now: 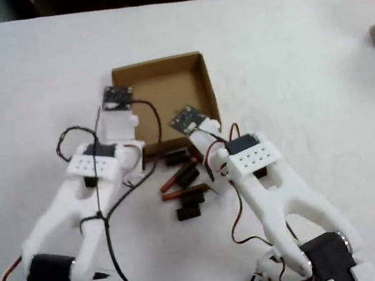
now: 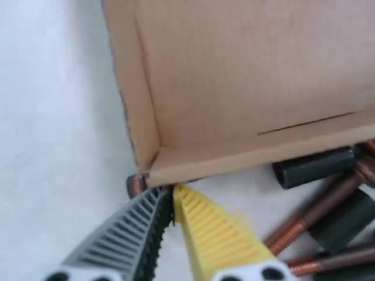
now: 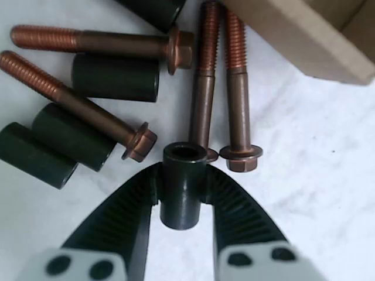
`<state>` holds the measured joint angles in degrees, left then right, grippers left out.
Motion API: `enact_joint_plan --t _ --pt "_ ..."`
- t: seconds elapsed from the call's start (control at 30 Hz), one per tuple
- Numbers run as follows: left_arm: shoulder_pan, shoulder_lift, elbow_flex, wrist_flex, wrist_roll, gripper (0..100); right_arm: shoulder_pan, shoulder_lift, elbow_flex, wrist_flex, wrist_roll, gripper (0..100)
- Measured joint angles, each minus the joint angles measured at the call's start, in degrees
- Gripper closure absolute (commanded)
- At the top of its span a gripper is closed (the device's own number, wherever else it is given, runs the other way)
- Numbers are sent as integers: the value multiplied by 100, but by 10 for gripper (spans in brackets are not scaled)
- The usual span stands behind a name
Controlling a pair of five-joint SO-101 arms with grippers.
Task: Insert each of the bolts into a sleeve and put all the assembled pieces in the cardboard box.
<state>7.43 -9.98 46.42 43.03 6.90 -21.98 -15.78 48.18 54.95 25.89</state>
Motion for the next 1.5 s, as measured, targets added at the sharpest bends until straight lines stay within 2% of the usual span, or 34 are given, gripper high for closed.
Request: enact_joint_plan --t 0.27,0.43,0.53,0.77,1.1,1.27,1.5 --pt "501 88 -26 -774 53 979 0 0 0 0 0 980" --pt "677 501 -114 -1266 862 979 9 0 0 0 0 980" --pt "712 967 -369 -1354 1108 979 44 0 0 0 0 980" --pt "712 1169 -721 -765 1196 978 44 0 0 0 44 980" --pt "703 1160 -897 492 1081 978 44 0 0 0 202 980" --pt "703 1152 -932 580 466 978 44 0 0 -9 202 980" --pt "316 835 -941 791 378 976 44 0 0 -18 202 980"
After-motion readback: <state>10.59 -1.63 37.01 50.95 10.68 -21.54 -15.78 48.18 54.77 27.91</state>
